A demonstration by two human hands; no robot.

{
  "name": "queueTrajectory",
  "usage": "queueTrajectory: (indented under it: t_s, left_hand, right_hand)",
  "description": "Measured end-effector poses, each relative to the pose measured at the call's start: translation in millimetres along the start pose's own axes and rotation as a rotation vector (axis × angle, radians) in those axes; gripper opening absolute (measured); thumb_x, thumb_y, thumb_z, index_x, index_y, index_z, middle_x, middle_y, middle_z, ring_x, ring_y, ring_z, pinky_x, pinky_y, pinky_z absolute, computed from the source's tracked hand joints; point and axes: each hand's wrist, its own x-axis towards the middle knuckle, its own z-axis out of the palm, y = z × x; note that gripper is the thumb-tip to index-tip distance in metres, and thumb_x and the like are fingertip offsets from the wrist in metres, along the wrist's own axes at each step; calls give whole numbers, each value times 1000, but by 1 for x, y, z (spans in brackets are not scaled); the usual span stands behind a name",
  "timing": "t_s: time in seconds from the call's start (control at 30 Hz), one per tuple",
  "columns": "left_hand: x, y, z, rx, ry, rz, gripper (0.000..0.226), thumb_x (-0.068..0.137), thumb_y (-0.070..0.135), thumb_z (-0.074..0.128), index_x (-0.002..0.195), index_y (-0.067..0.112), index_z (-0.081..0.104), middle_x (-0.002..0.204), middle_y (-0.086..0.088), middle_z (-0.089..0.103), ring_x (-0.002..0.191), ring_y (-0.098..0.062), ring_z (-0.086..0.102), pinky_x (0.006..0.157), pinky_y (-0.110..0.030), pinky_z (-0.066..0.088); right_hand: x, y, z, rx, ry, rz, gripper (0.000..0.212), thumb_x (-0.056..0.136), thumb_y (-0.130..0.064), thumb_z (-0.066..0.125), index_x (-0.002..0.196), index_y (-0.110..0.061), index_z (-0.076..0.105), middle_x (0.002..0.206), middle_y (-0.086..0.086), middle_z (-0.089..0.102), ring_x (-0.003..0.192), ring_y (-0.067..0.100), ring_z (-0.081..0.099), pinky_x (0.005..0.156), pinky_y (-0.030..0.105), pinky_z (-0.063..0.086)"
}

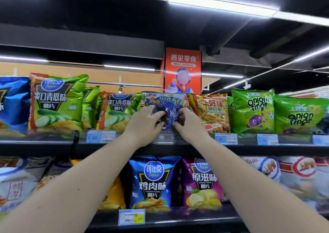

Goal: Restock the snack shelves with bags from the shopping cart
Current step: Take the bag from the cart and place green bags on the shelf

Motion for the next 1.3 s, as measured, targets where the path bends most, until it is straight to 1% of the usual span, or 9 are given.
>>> queueTrajectory:
  t_s: [0.13,0.23,0.37,0.5,0.6,0.77,0.9,1.13,1.3]
  left_hand:
    - [8,31,3,6,137,85,51,86,34,60,133,13,59,131,-15,58,119,-35,53,95,-48,45]
    - [21,63,9,-24,143,177,51,85,34,55,132,13,60,132,-14,58,123,-35,53,101,-50,42]
    - [38,102,21,38,57,230,56,101,35,37,154,25,26,163,0,19,150,-20,14,121,-48,5]
    - [62,111,18,188,-72,188,61,104,44,22,155,28,-9,163,7,-13,150,-15,-15,120,-50,-12]
    - [77,103,13,298,-146,157,60,103,51,8,154,29,-12,161,8,-15,148,-14,-18,118,-52,-16]
    - [82,99,10,407,-189,140,63,99,56,2,154,29,-15,161,6,-16,148,-15,-19,116,-53,-19]
    - [65,111,19,289,-166,231,70,91,61,-10,151,28,-23,160,7,-21,147,-11,-21,118,-51,-15]
    - [47,110,28,307,-169,249,76,83,64,-18,151,29,-18,160,8,-22,145,-9,-23,116,-52,-18]
    - [54,111,28,363,-201,134,73,92,67,-4,154,29,-15,160,11,-17,148,-13,-20,112,-61,-18]
  right_hand:
    - [-9,41,-36,-96,240,-231,37,88,-15,62,125,-19,58,124,1,58,120,20,48,101,30,36]
    - [-9,81,-60,-212,334,-329,40,85,-7,65,124,-14,63,127,5,59,122,23,48,105,23,29]
    - [-9,122,-77,-343,135,-440,46,94,-24,58,139,-14,52,146,4,47,139,23,37,116,36,29]
    - [-13,139,-75,-462,-89,-490,70,94,-58,21,154,-22,18,161,-6,11,150,19,2,121,37,9]
    - [-11,145,-73,-491,-165,-455,74,87,-69,7,151,-34,-5,157,-17,-11,146,11,-18,121,34,-3]
    - [-6,145,-71,-464,-196,-468,81,83,-76,-5,152,-34,-7,158,-16,-15,145,11,-24,121,35,-6]
    - [-10,148,-76,-394,-127,-390,94,80,-79,-8,155,-23,-3,159,-9,-17,145,10,-24,118,26,-10]
    - [-17,138,-71,-444,-179,-324,84,88,-67,11,155,-20,-7,160,-2,-20,144,12,-26,115,26,-13]
    - [-19,136,-64,-497,-181,-343,83,88,-68,10,155,-23,-9,160,-2,-19,146,13,-22,119,30,-9]
